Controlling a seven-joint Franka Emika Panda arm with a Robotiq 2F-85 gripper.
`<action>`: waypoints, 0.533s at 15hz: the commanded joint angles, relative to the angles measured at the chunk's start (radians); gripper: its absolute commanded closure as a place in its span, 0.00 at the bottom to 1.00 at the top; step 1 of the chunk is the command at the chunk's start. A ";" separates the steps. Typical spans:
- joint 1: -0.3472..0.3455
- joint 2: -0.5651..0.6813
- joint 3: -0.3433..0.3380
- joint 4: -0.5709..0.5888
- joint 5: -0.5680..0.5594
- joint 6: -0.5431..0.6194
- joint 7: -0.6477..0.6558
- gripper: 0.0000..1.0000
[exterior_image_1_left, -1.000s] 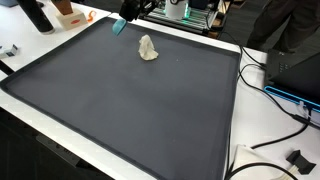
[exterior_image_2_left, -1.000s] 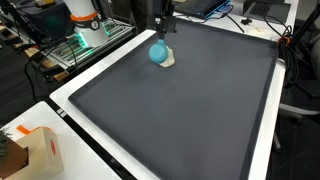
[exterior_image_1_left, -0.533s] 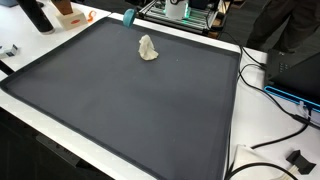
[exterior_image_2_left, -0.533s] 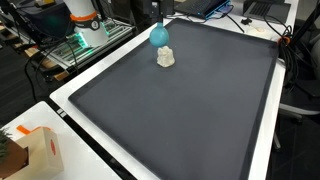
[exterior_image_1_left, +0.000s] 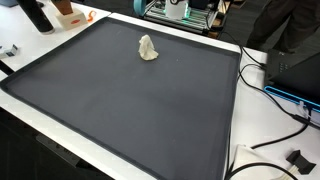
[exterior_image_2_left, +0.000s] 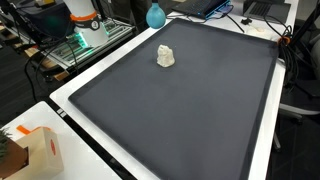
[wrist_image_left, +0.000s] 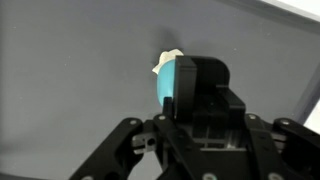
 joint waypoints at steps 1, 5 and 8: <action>-0.012 -0.011 -0.051 0.042 0.118 -0.087 -0.116 0.75; -0.028 -0.011 -0.089 0.079 0.198 -0.159 -0.191 0.75; -0.039 -0.012 -0.104 0.099 0.237 -0.200 -0.224 0.75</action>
